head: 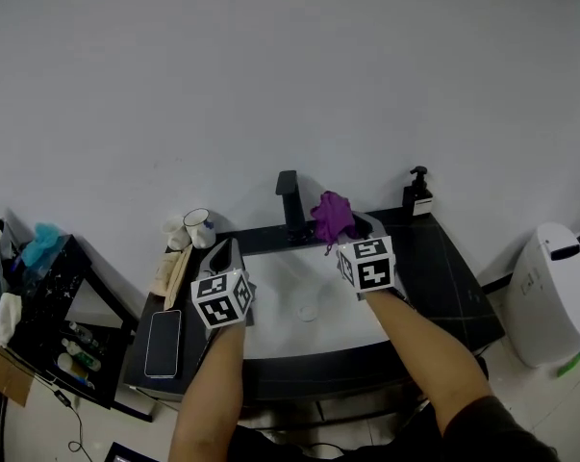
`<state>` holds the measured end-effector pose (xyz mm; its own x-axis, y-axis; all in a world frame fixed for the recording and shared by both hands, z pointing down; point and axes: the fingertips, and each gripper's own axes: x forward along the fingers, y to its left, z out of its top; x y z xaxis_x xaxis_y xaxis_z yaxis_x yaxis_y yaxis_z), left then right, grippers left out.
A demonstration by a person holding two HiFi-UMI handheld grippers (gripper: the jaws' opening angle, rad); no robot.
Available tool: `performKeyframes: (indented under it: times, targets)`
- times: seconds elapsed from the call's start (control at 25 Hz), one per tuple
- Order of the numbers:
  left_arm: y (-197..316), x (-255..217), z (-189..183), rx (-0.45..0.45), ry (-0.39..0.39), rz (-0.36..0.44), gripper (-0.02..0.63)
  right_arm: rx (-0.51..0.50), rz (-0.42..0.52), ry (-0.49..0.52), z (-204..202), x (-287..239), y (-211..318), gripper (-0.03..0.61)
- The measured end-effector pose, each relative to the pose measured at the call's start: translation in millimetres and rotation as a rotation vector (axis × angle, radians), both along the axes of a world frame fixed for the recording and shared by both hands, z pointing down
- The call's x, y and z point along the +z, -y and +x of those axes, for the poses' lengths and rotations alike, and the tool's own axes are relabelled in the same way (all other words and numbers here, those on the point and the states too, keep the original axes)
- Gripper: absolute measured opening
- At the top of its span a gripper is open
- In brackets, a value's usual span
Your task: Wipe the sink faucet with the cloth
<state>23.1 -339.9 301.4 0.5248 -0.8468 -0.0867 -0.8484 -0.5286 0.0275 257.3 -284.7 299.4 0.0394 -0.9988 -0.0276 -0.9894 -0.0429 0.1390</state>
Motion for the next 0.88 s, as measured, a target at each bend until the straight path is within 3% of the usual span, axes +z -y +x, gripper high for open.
performKeyframes:
  times: [0.2,0.48,0.68,0.88]
  targets:
    - [-3,4,8,0.035,-0.019,-0.015,0.017,-0.011,-0.031,-0.01,-6,21,3,0.08]
    - [-6,5,29,0.103,0.07,0.06,0.017,-0.008,-0.029,0.03,0,28,1,0.072]
    - [-7,4,26,0.091,0.083,0.07,0.017,-0.054,0.039,0.004,-15,18,-6,0.072]
    - [2,9,17,0.058,0.067,0.029,0.017,-0.077,0.012,-0.01,-20,27,-1,0.072]
